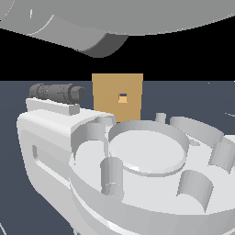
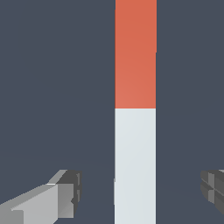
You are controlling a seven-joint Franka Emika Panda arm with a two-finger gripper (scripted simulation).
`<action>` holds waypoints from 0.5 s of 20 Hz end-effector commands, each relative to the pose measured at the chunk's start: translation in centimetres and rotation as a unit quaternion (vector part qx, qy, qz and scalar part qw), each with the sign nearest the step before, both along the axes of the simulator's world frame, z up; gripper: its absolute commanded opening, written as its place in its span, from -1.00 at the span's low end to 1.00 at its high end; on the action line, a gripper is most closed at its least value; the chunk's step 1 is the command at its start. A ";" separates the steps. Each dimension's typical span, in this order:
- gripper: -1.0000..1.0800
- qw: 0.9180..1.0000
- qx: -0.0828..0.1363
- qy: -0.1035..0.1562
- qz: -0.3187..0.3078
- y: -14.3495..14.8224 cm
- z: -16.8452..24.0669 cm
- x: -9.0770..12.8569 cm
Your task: Insert the peg into the horizontal hole in a box.
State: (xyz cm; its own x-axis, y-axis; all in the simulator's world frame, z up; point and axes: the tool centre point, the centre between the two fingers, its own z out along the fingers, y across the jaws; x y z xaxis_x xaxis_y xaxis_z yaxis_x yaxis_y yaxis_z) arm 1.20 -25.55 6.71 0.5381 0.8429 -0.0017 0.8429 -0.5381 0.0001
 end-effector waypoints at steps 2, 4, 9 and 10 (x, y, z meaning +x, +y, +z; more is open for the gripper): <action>0.92 1.000 0.000 0.000 0.000 0.0 -0.8 0.0; 0.92 1.000 0.000 0.000 0.000 0.0 -1.7 0.0; 0.92 1.000 0.001 0.000 -0.002 0.0 -4.2 -0.1; 0.92 1.000 0.001 0.000 -0.002 0.0 -4.5 -0.1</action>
State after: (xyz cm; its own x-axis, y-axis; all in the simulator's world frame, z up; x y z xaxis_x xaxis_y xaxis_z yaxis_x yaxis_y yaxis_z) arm 1.06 -25.55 2.78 0.5409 0.8411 -0.0006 0.8411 -0.5409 -0.0013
